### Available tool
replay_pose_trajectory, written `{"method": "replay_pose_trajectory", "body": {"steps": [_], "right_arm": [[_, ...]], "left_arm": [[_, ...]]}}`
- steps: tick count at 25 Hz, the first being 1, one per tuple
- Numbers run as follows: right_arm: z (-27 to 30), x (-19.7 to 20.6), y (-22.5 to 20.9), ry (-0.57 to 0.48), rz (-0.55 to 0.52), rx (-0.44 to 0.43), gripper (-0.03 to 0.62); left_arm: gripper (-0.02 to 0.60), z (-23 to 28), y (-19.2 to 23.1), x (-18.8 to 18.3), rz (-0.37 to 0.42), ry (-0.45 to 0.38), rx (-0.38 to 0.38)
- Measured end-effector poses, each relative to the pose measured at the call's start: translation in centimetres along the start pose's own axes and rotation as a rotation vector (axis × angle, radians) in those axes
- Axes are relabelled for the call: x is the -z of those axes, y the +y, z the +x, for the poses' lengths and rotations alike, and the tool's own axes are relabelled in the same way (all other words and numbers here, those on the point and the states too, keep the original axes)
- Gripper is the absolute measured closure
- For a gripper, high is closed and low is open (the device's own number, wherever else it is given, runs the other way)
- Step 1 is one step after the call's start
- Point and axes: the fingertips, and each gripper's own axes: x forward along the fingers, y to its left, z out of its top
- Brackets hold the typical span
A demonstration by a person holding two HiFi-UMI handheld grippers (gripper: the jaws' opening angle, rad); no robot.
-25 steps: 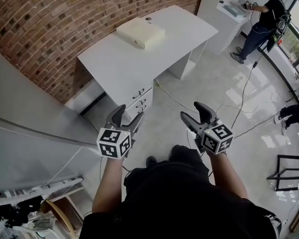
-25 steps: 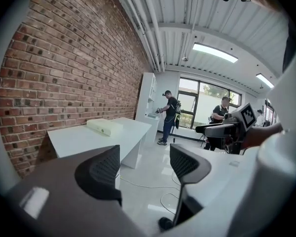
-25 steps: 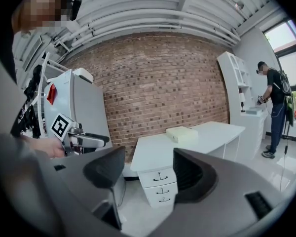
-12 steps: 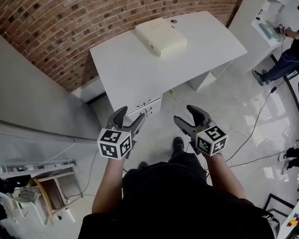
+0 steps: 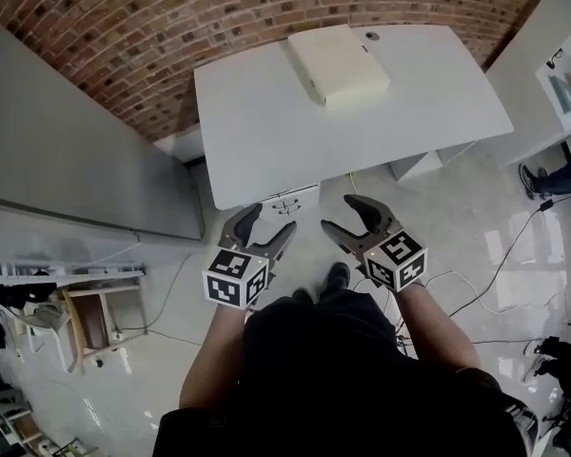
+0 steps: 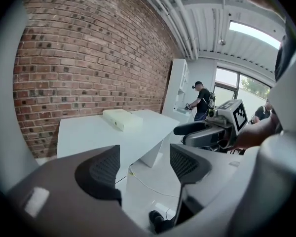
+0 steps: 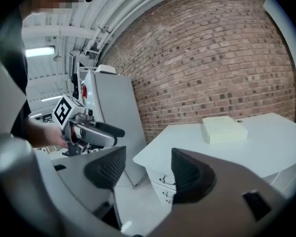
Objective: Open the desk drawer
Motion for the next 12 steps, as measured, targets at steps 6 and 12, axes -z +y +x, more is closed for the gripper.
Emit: {"method": "replay_pose_trajectory", "body": {"steps": [6, 12], "right_arm": [[1.0, 1.8, 3.2, 0.054, 0.009, -0.033, 0.307], [2.3, 3.6, 8.2, 0.166, -0.082, -0.112, 0.307]], "left_arm": [[0.261, -2.3, 1.2, 2.3, -0.051, -0.035, -0.033], [0.262, -5.5, 2.1, 6.6, -0.101, -0.036, -0.065]]}}
